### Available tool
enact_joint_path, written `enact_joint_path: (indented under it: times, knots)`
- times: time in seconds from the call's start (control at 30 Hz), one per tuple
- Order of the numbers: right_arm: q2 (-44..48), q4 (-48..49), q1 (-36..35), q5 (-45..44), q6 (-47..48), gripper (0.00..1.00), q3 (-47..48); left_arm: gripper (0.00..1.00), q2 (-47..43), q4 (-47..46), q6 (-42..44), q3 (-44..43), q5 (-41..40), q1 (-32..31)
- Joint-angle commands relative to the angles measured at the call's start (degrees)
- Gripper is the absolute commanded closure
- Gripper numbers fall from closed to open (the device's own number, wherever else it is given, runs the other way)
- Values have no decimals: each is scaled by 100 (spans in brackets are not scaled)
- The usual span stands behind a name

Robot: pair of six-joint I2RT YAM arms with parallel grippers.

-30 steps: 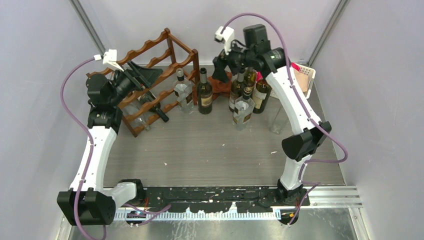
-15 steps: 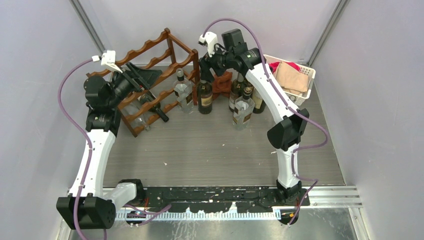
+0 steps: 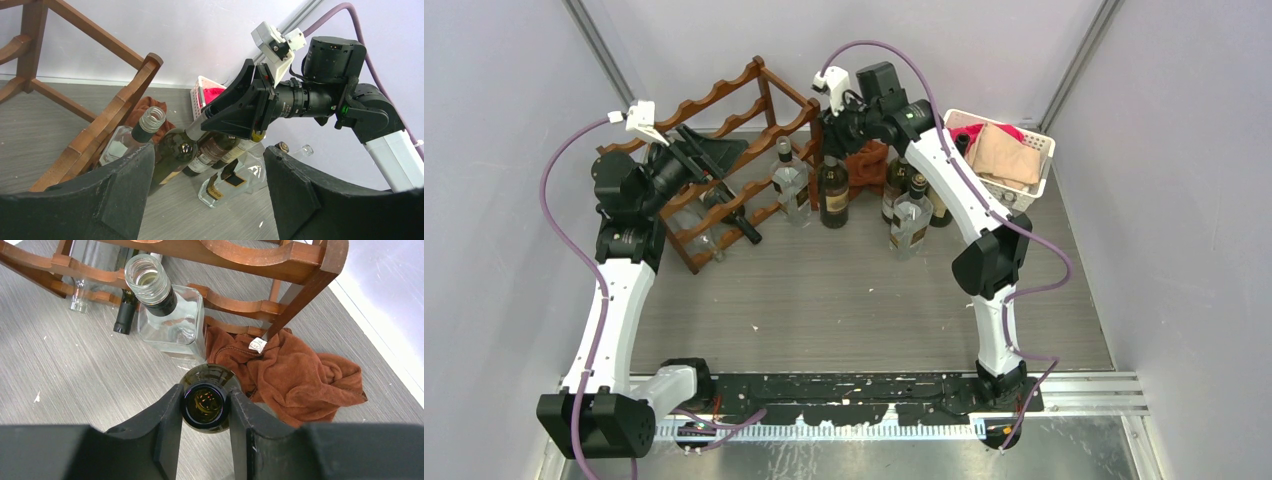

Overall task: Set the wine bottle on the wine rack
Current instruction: Adjust the wine bottle at the center of the board.

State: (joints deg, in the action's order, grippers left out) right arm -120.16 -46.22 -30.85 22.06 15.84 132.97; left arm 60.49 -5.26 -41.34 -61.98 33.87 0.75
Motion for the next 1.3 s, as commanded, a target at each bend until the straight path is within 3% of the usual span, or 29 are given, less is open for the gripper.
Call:
enact_joint_path:
  times: [0.0,0.2,0.97,1.17,1.27]
  knots:
    - [108,330,-3,-69,38,74,290,20,-65,-142,76,-114,-2,-29]
    - [263,334,172,-240,145,84,256,20,-51,-142,74,-137,-11,-25]
    - [541,192,688,-596,514,85,-41,20,-80,-166,21,-124,-11,-113]
    - [546,166,696,-624,535,80,-44,20,-105,-164,12,-141,-23,-207]
    - [537,136,697,-580,480,63,-6,20,-124,-168,4,-139,-28,-207]
